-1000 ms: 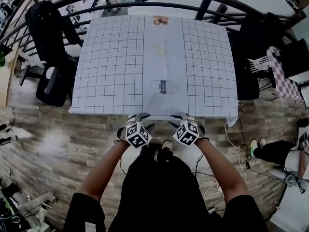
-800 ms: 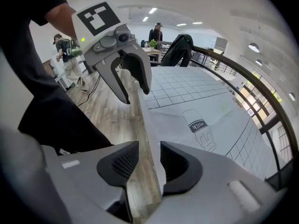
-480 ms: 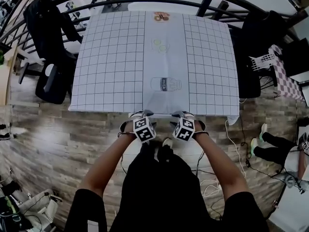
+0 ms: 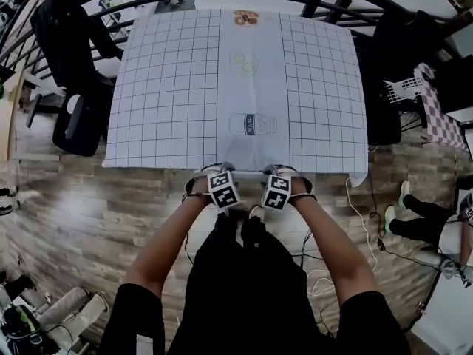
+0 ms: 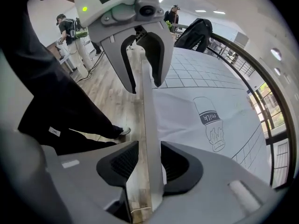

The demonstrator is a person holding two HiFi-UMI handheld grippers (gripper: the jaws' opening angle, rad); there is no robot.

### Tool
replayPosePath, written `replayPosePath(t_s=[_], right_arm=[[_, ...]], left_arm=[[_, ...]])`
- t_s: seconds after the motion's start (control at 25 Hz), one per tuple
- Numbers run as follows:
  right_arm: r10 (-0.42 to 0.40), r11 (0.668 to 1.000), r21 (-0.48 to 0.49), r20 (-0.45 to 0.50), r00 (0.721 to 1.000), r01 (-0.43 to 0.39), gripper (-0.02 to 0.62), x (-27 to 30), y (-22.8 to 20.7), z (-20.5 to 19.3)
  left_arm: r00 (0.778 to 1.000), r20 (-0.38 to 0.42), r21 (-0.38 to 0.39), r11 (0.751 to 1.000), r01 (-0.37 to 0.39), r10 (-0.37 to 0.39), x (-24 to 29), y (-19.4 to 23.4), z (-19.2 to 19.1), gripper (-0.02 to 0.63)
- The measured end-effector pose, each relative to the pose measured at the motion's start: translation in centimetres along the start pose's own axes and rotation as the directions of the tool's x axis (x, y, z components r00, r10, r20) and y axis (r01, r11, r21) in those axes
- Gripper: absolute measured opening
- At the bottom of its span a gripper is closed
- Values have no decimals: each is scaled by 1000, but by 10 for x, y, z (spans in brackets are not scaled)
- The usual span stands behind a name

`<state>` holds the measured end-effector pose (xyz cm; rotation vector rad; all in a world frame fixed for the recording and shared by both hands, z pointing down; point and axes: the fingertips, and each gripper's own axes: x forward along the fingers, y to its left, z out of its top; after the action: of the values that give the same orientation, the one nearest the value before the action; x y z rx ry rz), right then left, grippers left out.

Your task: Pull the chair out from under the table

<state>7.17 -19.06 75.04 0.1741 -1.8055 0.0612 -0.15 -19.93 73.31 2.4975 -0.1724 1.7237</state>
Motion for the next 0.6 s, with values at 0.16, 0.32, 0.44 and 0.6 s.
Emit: replayPosePath(t_s=[0.16,0.32,0.44,0.6], right_arm=[[35,999,-12,-28,999,-35,147,11,0,0],[63,997,-31,-51,997,-64,147,21,1,0],[79,996,-35,-63,995,-81,146,26,3,0],[84,994,-56,-81,993,-89,146,34,4,0]], left_arm=[[999,-52,58,998,14,-11,9,4,-5,192],[994,-109,122,992,43,-29,20,1,-10,192],[990,-132,148,987,65,-45,28,-3,-11,192],[988,-143,149,986,75,-54,37,-3,-12,189]])
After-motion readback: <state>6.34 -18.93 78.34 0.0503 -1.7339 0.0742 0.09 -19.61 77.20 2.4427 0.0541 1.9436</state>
